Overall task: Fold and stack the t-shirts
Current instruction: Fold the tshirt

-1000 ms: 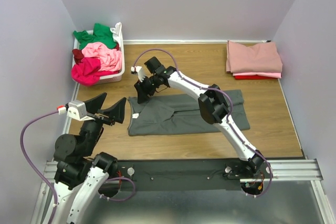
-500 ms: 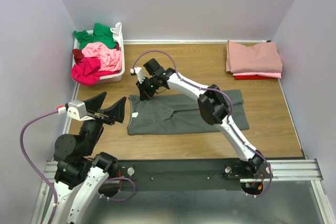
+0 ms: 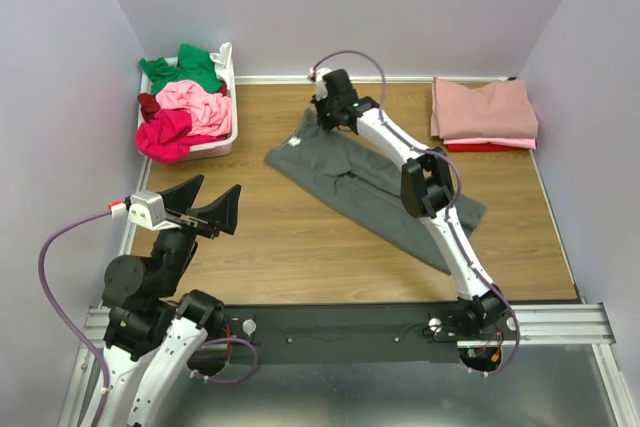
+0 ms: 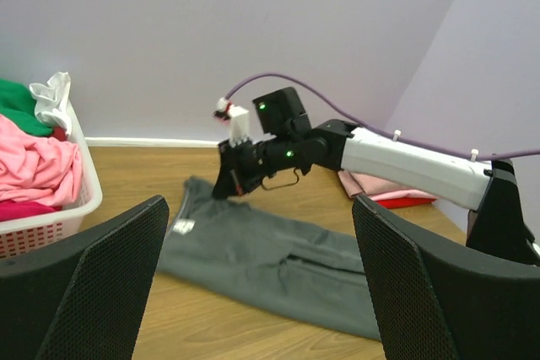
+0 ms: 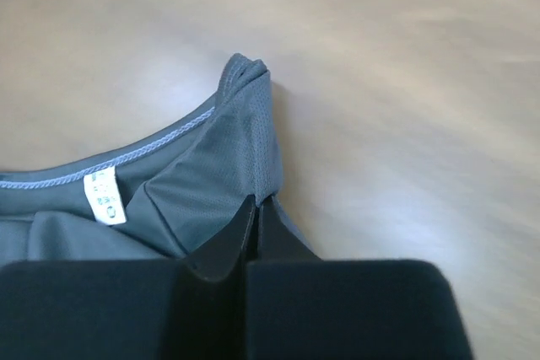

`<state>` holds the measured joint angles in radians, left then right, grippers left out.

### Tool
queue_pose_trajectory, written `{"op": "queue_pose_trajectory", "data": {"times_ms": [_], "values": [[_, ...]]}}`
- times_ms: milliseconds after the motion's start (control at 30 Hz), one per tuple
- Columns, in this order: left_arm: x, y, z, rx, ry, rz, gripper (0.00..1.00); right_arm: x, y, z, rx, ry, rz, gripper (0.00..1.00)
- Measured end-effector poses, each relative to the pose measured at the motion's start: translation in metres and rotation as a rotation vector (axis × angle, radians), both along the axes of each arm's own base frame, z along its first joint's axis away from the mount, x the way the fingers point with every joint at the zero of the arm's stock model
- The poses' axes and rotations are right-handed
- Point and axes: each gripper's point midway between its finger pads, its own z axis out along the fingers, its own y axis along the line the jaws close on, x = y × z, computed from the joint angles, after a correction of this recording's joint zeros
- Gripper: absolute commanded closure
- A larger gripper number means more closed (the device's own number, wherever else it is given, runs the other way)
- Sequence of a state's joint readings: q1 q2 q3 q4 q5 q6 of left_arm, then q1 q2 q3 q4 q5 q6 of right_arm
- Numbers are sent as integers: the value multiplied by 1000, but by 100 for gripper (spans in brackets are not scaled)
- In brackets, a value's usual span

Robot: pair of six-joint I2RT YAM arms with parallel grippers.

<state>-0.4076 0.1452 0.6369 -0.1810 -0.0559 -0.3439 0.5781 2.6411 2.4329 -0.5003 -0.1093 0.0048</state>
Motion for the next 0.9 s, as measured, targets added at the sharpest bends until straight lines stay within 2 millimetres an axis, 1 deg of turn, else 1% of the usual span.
{"op": "queue_pose_trajectory", "data": {"times_ms": [67, 100, 133, 167, 200, 233, 267, 333, 367, 400, 433, 467, 500, 567, 600, 667, 700, 733, 767, 800, 833, 867, 900], "values": [[0, 0, 0, 0, 2, 0, 3, 30, -28, 9, -12, -57, -101, 74], [1, 0, -1, 1, 4, 0, 3, 44, -43, 15, -15, -88, -156, 61], [2, -1, -2, 4, 9, 0, 3, 50, -49, 18, -19, -99, -174, 55], [3, -2, -3, 6, 13, 0, 3, 59, -60, 24, -21, -123, -204, 49], [5, -3, -4, 10, 20, -3, 3, 65, -67, 29, -19, -140, -218, 36], [6, -4, -6, 14, 27, -6, 3, 70, -72, 34, -20, -157, -226, 28], [8, -5, -6, 16, 32, -8, 2, 72, -76, 38, -26, -166, -223, 23], [13, -8, -11, 27, 55, -13, 2, 74, -84, 53, -32, -190, -199, 13], [15, -9, -13, 30, 63, -14, 2, 70, -88, 57, -34, -184, -176, 12], [19, -11, -16, 33, 77, -16, 2, 65, -90, 67, -34, -185, -143, 9], [25, -14, -20, 37, 99, -17, 2, 56, -96, 78, -32, -183, -111, 9], [31, -17, -25, 41, 124, -19, 2, 41, -99, 89, -31, -175, -56, 9], [38, -22, -31, 37, 153, -31, 4, 23, -102, 104, -22, -175, 12, 8], [52, -33, -44, 34, 210, -54, 7, -12, -110, 126, -4, -166, 104, 8], [62, -43, -53, 20, 255, -82, 13, -36, -116, 142, 18, -191, 176, 8], [85, -61, -81, 15, 376, -113, 18, -72, -127, 159, 37, -203, 246, 8], [98, -69, -98, 9, 457, -121, 20, -98, -135, 163, 45, -200, 288, 8], [111, -78, -110, 8, 524, -125, 21, -120, -144, 162, 52, -192, 320, 8], [122, -84, -124, 9, 590, -123, 21, -136, -151, 164, 56, -187, 332, 8], [136, -91, -140, 16, 663, -119, 21, -149, -160, 161, 66, -198, 345, 8], [149, -97, -150, 13, 715, -113, 21, -165, -171, 153, 75, -174, 348, 8], [162, -104, -163, 10, 767, -106, 21, -179, -186, 138, 86, -134, 342, 8], [171, -109, -180, 3, 825, -96, 26, -188, -201, 124, 93, -99, 320, 8]]}}
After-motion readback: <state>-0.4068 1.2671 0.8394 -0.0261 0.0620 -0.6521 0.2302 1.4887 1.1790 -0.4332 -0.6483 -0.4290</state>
